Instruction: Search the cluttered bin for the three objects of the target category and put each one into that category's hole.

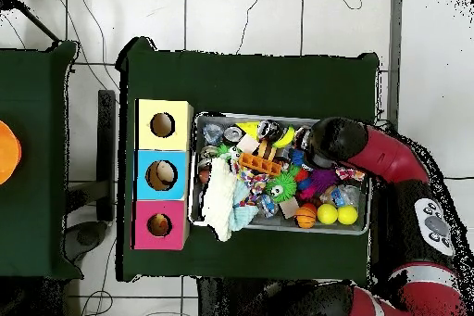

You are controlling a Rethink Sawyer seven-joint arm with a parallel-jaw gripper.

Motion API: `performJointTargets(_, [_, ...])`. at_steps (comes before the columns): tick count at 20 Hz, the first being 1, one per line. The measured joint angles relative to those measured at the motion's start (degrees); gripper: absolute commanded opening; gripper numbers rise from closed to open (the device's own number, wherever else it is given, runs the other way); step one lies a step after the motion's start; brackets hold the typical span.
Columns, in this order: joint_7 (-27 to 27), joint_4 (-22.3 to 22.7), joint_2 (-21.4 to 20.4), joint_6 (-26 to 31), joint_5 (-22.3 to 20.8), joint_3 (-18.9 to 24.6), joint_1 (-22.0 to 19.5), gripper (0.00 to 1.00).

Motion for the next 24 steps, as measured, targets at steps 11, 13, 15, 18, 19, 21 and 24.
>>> performJointTargets(11, [0.0,0.0,0.11,0.0,-0.74,0.69,-0.04,1.0])
performJointTargets(13, [0.0,0.0,0.11,0.0,-0.79,0.85,-0.05,1.0])
performJointTargets(15, [0.0,0.0,0.11,0.0,-0.81,1.05,-0.06,1.0])
performJointTargets(18, [0.0,0.0,0.25,0.0,-0.89,1.41,-0.13,1.0])
performJointTargets(19, [0.0,0.0,0.32,0.0,-0.91,1.5,-0.15,1.0])
performJointTargets(21, [0.0,-0.01,0.57,0.0,-0.94,1.64,-0.19,1.0])
performJointTargets(24, [0.0,-0.01,1.59,-0.01,-1.0,1.98,-0.31,1.0])
